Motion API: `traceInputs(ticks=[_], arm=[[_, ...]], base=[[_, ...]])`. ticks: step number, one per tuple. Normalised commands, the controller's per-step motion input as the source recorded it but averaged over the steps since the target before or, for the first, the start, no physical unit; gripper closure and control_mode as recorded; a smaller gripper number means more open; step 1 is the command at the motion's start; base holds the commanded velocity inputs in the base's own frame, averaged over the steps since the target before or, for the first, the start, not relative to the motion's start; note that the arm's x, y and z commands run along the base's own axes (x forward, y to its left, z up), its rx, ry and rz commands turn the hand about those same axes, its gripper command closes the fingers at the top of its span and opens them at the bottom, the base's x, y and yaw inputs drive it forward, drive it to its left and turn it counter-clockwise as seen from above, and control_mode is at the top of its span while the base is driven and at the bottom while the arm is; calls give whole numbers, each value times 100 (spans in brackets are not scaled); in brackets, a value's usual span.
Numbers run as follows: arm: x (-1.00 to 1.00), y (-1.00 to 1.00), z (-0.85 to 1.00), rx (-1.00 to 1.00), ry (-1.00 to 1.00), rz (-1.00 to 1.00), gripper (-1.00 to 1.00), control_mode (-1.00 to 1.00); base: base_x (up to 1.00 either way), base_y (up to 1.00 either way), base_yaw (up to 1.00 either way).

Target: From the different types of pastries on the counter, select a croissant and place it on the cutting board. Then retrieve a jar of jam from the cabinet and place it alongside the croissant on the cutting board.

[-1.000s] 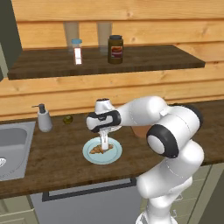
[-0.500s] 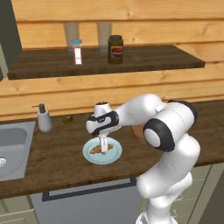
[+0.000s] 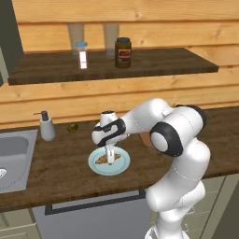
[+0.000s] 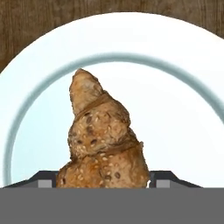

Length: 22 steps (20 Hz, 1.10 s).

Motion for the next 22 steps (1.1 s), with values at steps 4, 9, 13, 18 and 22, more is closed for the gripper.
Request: traceInputs(ticks=[4, 9, 13, 18, 22], arm=[[0, 0, 0, 0, -3, 1, 100, -100], [0, -25, 61, 4, -16, -1, 100, -100], [0, -57, 61, 8, -13, -12, 100, -100], [0, -72, 46, 11, -5, -16, 100, -100], [0, -63, 39, 10, -1, -17, 100, -100]], base=[[0, 0, 0], [0, 0, 0], [0, 0, 0], [0, 0, 0], [0, 0, 0]])
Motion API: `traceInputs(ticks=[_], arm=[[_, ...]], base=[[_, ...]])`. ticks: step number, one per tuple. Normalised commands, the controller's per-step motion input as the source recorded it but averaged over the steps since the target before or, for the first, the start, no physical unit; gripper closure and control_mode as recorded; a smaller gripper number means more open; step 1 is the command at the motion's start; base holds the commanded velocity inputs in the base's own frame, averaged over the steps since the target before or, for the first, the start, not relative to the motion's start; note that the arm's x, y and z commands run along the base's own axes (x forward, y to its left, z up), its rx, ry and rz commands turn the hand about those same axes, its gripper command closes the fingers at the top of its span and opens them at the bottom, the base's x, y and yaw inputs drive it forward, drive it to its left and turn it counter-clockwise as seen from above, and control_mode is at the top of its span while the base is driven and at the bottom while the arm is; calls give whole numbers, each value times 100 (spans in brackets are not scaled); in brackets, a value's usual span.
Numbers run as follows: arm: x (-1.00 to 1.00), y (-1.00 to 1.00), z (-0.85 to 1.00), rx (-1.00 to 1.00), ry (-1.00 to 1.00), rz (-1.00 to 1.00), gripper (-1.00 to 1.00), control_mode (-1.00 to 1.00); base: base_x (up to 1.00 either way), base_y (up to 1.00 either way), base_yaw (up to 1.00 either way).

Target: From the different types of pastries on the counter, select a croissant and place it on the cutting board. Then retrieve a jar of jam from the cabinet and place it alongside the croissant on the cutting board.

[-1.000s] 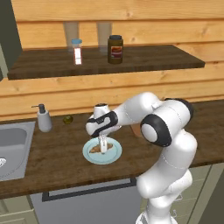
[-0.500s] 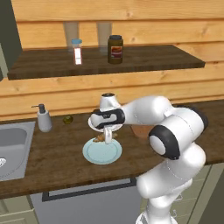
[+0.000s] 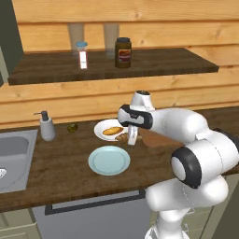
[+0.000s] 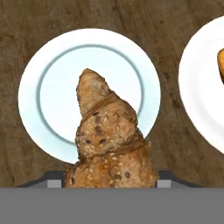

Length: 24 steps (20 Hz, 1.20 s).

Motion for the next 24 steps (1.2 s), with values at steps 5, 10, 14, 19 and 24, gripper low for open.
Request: traceInputs(ticks=[5, 10, 14, 19, 24], arm=[[17, -58, 6, 4, 1, -27, 100, -100], [22, -52, 0, 2, 1, -33, 100, -100], [38, -48, 7, 2, 0, -28, 100, -100], [37, -51, 6, 2, 0, -25, 100, -100], [17, -51, -1, 2, 0, -20, 100, -100]], base=[[0, 0, 0], [0, 0, 0], [0, 0, 0], [0, 0, 0], [0, 0, 0]])
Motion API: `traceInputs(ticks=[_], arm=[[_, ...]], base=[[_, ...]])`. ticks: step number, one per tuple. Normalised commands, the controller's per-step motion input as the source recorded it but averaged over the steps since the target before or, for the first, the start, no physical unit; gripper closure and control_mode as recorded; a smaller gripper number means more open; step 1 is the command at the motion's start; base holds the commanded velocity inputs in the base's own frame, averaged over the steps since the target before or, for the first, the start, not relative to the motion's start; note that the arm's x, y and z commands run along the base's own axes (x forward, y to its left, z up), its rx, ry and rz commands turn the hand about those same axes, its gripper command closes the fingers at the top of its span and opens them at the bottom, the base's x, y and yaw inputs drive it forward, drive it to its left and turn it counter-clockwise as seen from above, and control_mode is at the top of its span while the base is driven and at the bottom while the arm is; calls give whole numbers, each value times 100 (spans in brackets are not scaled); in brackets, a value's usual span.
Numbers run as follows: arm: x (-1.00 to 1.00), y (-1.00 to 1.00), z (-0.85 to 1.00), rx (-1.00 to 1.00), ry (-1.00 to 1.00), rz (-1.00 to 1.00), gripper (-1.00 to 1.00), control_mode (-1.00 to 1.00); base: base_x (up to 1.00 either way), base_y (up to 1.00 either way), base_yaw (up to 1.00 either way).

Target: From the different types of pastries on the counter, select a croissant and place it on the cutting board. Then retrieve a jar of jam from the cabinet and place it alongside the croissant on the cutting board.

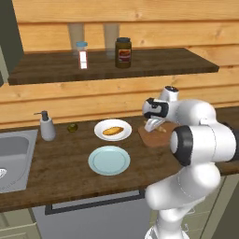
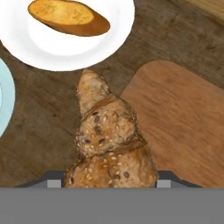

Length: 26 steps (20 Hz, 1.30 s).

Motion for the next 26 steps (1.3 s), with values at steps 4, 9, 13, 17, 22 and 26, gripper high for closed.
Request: traceInputs(ticks=[4, 9, 13, 17, 22, 26], arm=[[12, -7, -19, 0, 0, -3, 100, -100], [26, 0, -28, 0, 0, 0, 100, -100], [27, -6, -20, 0, 0, 0, 100, -100], [23, -9, -20, 0, 1, 0, 100, -100], [11, -26, -12, 0, 0, 0, 100, -100], [1, -12, -14, 0, 0, 0, 100, -100]], base=[[0, 0, 0], [0, 0, 0], [0, 0, 0], [0, 0, 0], [0, 0, 0], [0, 0, 0]])
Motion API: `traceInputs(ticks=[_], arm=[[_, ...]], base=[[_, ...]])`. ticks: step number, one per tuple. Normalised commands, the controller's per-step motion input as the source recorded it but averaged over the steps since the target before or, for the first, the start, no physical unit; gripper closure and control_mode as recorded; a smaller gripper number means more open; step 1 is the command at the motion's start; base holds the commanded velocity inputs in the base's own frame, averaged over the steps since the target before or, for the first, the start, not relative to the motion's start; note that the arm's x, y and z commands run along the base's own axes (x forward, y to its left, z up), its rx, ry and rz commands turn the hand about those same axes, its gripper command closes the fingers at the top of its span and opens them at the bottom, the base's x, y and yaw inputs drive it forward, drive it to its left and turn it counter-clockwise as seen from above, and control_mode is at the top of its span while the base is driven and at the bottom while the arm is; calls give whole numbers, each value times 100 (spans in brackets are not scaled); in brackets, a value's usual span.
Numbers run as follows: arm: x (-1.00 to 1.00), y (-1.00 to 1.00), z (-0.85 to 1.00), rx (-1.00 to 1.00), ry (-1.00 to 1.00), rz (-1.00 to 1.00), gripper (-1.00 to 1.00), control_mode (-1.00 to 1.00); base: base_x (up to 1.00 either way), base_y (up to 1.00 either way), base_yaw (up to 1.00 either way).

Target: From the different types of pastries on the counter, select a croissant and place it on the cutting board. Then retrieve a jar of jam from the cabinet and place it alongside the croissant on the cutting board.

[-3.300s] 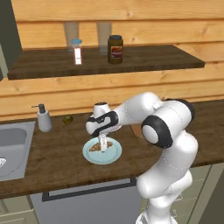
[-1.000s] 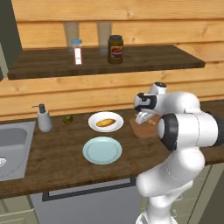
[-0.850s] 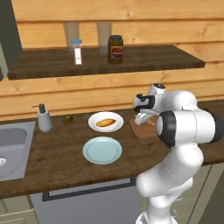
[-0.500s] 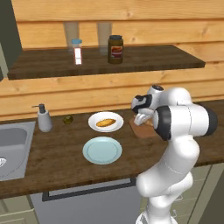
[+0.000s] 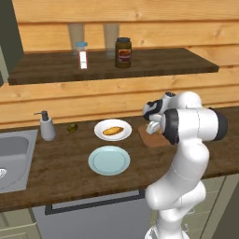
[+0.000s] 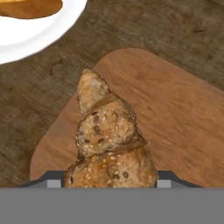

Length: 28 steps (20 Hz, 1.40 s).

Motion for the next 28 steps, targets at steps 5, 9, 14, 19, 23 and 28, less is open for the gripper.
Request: traceInputs(ticks=[5, 9, 14, 19, 23, 28], arm=[[3, 0, -17, 0, 0, 0, 100, -100], [12, 0, -4, 0, 0, 0, 100, -100], [24, 0, 0, 0, 0, 0, -100, -100], [14, -4, 0, 0, 0, 0, -100, -100], [3, -11, -1, 0, 0, 0, -100, -100], [-11, -23, 22, 4, -1, 0, -100, -100]], base=[[0, 0, 0], [0, 0, 0], [0, 0, 0], [0, 0, 0], [0, 0, 0], [0, 0, 0]])
